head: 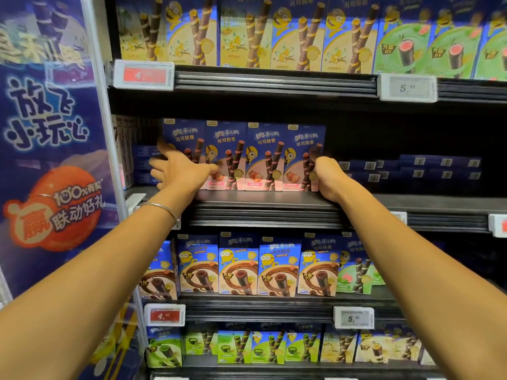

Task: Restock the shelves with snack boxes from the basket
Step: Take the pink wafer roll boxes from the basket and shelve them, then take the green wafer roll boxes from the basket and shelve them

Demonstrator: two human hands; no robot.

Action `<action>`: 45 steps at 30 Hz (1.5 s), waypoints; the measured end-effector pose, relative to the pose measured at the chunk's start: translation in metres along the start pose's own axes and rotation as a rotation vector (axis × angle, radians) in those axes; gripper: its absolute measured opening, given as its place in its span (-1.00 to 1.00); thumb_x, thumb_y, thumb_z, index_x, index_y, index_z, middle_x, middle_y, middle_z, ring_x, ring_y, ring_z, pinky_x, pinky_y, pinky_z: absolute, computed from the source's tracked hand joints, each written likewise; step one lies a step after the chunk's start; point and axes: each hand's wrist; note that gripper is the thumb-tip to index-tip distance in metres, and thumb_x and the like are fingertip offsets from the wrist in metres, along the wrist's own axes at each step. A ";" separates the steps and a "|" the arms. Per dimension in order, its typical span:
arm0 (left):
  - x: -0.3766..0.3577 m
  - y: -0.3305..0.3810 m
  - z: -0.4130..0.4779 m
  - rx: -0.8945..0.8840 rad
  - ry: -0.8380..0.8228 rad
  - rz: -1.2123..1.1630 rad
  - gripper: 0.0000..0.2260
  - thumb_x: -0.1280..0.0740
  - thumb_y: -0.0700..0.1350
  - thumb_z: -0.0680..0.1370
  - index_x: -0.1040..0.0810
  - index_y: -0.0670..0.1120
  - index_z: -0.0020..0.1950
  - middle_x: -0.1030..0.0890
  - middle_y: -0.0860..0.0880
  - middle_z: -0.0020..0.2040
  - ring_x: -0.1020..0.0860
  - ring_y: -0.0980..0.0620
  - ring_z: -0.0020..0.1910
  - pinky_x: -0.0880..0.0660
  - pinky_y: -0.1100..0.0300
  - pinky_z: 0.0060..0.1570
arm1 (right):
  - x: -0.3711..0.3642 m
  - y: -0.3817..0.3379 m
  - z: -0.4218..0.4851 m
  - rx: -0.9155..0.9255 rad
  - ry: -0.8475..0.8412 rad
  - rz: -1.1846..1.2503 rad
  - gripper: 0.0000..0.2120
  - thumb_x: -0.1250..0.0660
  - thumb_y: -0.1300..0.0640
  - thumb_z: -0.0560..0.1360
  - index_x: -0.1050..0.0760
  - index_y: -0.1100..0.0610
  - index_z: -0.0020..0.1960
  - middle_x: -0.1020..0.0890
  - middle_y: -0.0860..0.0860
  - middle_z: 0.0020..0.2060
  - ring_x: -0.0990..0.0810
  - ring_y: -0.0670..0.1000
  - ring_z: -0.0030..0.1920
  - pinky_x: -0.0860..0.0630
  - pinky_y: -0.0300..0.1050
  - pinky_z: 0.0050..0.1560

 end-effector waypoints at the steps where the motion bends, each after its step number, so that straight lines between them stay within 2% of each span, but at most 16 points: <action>1: 0.000 0.000 -0.001 -0.002 0.003 0.001 0.15 -0.68 0.16 0.35 -0.01 -0.16 0.67 -0.02 -0.35 0.66 -0.05 -0.39 0.64 -0.17 -0.33 0.58 | 0.000 0.000 -0.001 0.011 -0.001 -0.039 -0.64 0.01 0.17 0.69 -0.52 0.10 -0.09 -0.68 0.07 -0.14 -0.67 0.10 -0.03 -0.63 0.03 0.09; 6: 0.001 0.001 -0.002 0.000 -0.006 0.001 0.15 -0.68 0.15 0.35 -0.01 -0.15 0.67 -0.02 -0.34 0.66 -0.06 -0.39 0.64 -0.18 -0.32 0.58 | 0.000 -0.002 -0.008 0.007 -0.014 -0.039 -0.66 0.01 0.13 0.71 -0.49 0.07 -0.09 -0.67 0.08 -0.11 -0.65 0.07 -0.05 -0.62 0.00 0.10; 10: 0.002 0.001 -0.001 0.002 -0.023 -0.038 0.08 -0.65 0.15 0.39 -0.06 -0.17 0.66 -0.05 -0.34 0.65 -0.10 -0.39 0.63 -0.20 -0.31 0.58 | 0.002 -0.007 -0.017 -0.012 -0.063 0.109 -0.66 -0.04 0.00 0.69 -0.56 0.07 0.03 -0.74 0.11 -0.05 -0.69 0.15 0.07 -0.58 0.13 0.23; 16: 0.008 0.002 -0.008 0.055 0.040 -0.252 -0.14 -0.43 0.18 0.56 -0.07 -0.15 0.68 -0.15 -0.26 0.64 -0.20 -0.34 0.60 -0.24 -0.23 0.55 | 0.014 -0.016 -0.035 -0.014 -0.038 0.246 -0.60 -0.05 -0.10 0.68 -0.61 0.07 0.08 -0.74 0.11 0.00 -0.70 0.15 0.09 -0.54 0.20 0.30; 20: 0.016 0.007 -0.023 0.042 0.075 -0.357 -0.15 -0.33 0.27 0.62 -0.02 -0.12 0.71 -0.08 -0.21 0.69 -0.13 -0.29 0.65 -0.19 -0.16 0.56 | 0.024 -0.022 -0.054 0.033 -0.022 0.229 -0.53 -0.06 -0.21 0.66 -0.59 0.04 0.26 -0.73 0.05 0.06 -0.69 0.09 0.11 -0.56 0.07 0.21; 22: 0.019 0.009 -0.034 -0.005 0.076 -0.428 -0.14 -0.31 0.31 0.62 0.00 -0.08 0.73 -0.05 -0.17 0.70 -0.13 -0.23 0.66 -0.19 -0.08 0.56 | 0.030 -0.023 -0.067 0.071 -0.020 0.217 -0.50 -0.10 -0.26 0.63 -0.53 0.02 0.35 -0.72 -0.03 0.07 -0.69 -0.04 0.06 -0.51 -0.08 0.06; 23: 0.020 0.009 -0.042 -0.046 0.081 -0.474 -0.15 -0.30 0.31 0.62 -0.01 -0.06 0.73 -0.06 -0.15 0.70 -0.13 -0.19 0.66 -0.19 0.01 0.53 | 0.032 -0.022 -0.075 0.094 -0.031 0.207 -0.46 -0.12 -0.29 0.62 -0.45 0.01 0.43 -0.67 -0.06 0.20 -0.64 -0.07 0.17 -0.44 -0.11 0.14; 25: 0.020 0.007 -0.065 -0.166 0.092 -0.593 -0.19 -0.31 0.26 0.63 -0.04 -0.06 0.73 -0.10 -0.12 0.69 -0.14 -0.07 0.66 -0.18 0.26 0.43 | 0.035 -0.020 -0.089 0.143 -0.032 0.203 -0.37 -0.15 -0.34 0.59 -0.33 0.01 0.52 -0.47 -0.08 0.44 -0.40 -0.02 0.45 -0.25 0.02 0.41; 27: 0.017 0.002 -0.096 -0.292 0.084 -0.714 -0.24 -0.32 0.16 0.64 -0.09 -0.13 0.71 -0.21 -0.13 0.64 -0.22 0.02 0.63 -0.24 0.39 0.43 | 0.038 -0.017 -0.109 0.193 -0.017 0.211 -0.44 -0.16 -0.32 0.60 -0.40 0.05 0.41 -0.48 -0.08 0.42 -0.39 -0.02 0.45 -0.21 0.09 0.49; 30: 0.004 -0.016 -0.150 -0.404 0.058 -0.804 -0.39 -0.29 -0.02 0.68 -0.19 -0.25 0.65 -0.39 -0.22 0.54 -0.40 -0.07 0.53 -0.38 0.24 0.48 | 0.052 -0.003 -0.151 0.257 -0.017 0.236 -0.51 -0.15 -0.23 0.63 -0.46 0.07 0.38 -0.58 -0.02 0.34 -0.57 -0.05 0.32 -0.44 0.04 0.38; 32: -0.010 -0.037 -0.191 -0.408 -0.018 -0.843 -0.48 -0.26 -0.06 0.70 -0.24 -0.21 0.61 -0.48 -0.20 0.46 -0.49 -0.13 0.48 -0.44 -0.02 0.49 | 0.068 0.018 -0.182 0.269 -0.066 0.269 -0.58 -0.10 -0.18 0.67 -0.48 0.07 0.32 -0.65 0.02 0.26 -0.65 -0.03 0.24 -0.52 0.05 0.32; 34: -0.027 -0.066 -0.239 -0.353 -0.115 -0.855 -0.57 -0.23 -0.09 0.70 -0.28 -0.13 0.56 -0.56 -0.19 0.38 -0.56 -0.20 0.41 -0.46 -0.25 0.45 | 0.092 0.050 -0.210 0.228 -0.096 0.273 -0.59 -0.05 -0.12 0.70 -0.48 0.12 0.32 -0.67 0.08 0.22 -0.67 0.03 0.21 -0.56 0.04 0.26; 35: -0.037 -0.082 -0.264 -0.294 -0.159 -0.848 -0.59 -0.23 -0.10 0.70 -0.30 -0.10 0.55 -0.58 -0.20 0.34 -0.60 -0.19 0.36 -0.50 -0.24 0.41 | 0.106 0.069 -0.223 0.195 -0.104 0.273 -0.59 -0.03 -0.09 0.71 -0.48 0.13 0.32 -0.68 0.10 0.19 -0.67 0.06 0.19 -0.56 0.02 0.21; 39: -0.080 -0.148 -0.371 0.033 -0.332 -0.677 -0.66 -0.31 0.08 0.64 -0.49 0.02 0.38 -0.70 -0.02 0.16 -0.69 0.01 0.14 -0.62 0.15 0.09 | 0.170 0.165 -0.270 -0.047 -0.141 0.181 -0.60 -0.02 -0.05 0.70 -0.50 0.16 0.28 -0.67 0.18 0.12 -0.67 0.11 0.06 -0.55 -0.02 0.05; 42: -0.118 -0.201 -0.457 0.286 -0.435 -0.498 -0.81 -0.20 -0.08 0.77 -0.56 -0.07 0.30 -0.70 -0.07 0.11 -0.66 -0.09 0.13 -0.58 0.04 0.09 | 0.223 0.249 -0.307 -0.278 -0.141 0.121 -0.64 -0.07 -0.03 0.69 -0.51 0.17 0.22 -0.64 0.23 0.11 -0.64 0.12 -0.02 -0.50 -0.03 -0.06; 45: -0.149 -0.233 -0.545 0.576 -0.488 -0.408 -0.74 -0.13 -0.08 0.78 -0.58 -0.11 0.11 -0.67 -0.10 -0.01 -0.64 -0.09 -0.01 -0.56 0.18 -0.15 | 0.275 0.333 -0.350 -0.536 -0.172 0.048 -0.68 -0.09 -0.01 0.69 -0.50 0.17 0.22 -0.64 0.22 0.12 -0.63 0.11 -0.05 -0.47 -0.04 -0.10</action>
Point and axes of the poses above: each hand's wrist, its own z-axis towards the middle knuckle, its own x-axis out of the back of the hand, y = z × x
